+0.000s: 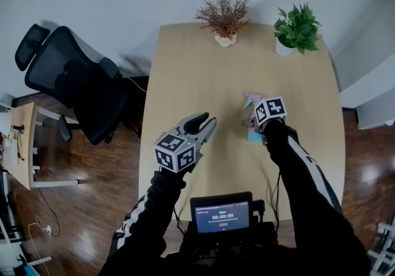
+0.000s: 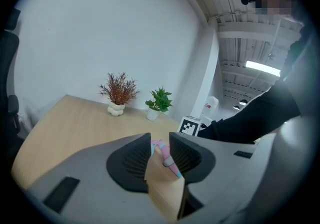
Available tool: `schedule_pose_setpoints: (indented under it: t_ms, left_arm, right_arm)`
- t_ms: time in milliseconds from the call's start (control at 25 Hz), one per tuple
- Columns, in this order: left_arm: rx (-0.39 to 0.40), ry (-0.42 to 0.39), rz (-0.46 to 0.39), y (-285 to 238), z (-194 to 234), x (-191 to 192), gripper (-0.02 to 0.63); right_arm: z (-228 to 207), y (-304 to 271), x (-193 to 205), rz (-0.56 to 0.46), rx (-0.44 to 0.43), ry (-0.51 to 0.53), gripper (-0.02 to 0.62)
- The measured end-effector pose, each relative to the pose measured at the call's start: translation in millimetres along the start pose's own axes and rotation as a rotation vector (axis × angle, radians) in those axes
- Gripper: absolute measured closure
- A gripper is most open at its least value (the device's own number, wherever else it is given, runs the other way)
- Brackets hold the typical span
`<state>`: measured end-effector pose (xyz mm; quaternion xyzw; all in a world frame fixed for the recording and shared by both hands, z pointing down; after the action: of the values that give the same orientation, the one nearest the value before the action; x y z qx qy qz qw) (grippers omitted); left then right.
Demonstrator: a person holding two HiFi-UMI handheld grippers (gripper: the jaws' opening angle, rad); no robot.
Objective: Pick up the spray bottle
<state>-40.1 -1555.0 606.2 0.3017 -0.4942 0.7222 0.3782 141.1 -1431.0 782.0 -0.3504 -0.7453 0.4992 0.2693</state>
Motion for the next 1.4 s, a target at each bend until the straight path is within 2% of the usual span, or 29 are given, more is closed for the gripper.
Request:
schedule_pose_setpoints:
  t_ms: [80,200,360,640,760,880,1040,1240,1400]
  left_arm:
    - [-0.016,0.006,-0.023,7.2,-2.7,-4.7,0.503]
    - [0.002,0.003,-0.054,28.0,-8.7,-10.9,0.540]
    - [-0.008,-0.016,-0.093,60.4,-18.0,-18.7,0.601]
    - [-0.026,-0.060,-0.148,108.2,-64.9,-30.6,0.603]
    - [-0.041,-0.042,-0.201,132.0,-88.2,-36.5,0.603]
    - [-0.055,-0.037,-0.245,156.9,-114.0,-40.3,0.603]
    - [-0.055,-0.064,-0.298,186.2,-155.1,-46.6,0.603]
    - [-0.064,-0.175,-0.289,209.0,-204.5,-47.7,0.603]
    - [-0.077,-0.176,-0.315,218.6,-252.2,-44.2,0.603]
  right_arm:
    - [0.9,2.5,3.2,-0.021,0.010,0.033,0.190]
    - [4.8,9.6,14.9,-0.076,0.026,0.065,0.195]
    - [24.2,43.3,22.6,-0.206,-0.066,0.061,0.196]
    - [88.4,186.0,57.0,-0.551,-0.228,0.170,0.195]
    - [108.6,254.9,85.0,-0.727,-0.267,0.226,0.193]
    - [125.0,310.0,121.5,-0.861,-0.244,0.301,0.193]
    - [137.9,361.0,173.4,-0.985,-0.185,0.384,0.193]
    - [139.8,400.9,232.4,-1.097,-0.136,0.414,0.193]
    - [129.2,434.7,287.4,-1.151,-0.085,0.487,0.192]
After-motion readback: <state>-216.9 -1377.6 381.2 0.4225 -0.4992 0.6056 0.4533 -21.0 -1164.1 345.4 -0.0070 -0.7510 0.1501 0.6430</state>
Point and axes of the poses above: the fingertips, and each gripper's own axes: y backward along the fingers, z to its left, x out of its underside, the point moved 4 cm from there along y, backward along the fingers, and after that the axes turned 12 degrees about z, right-handed, at the moved point
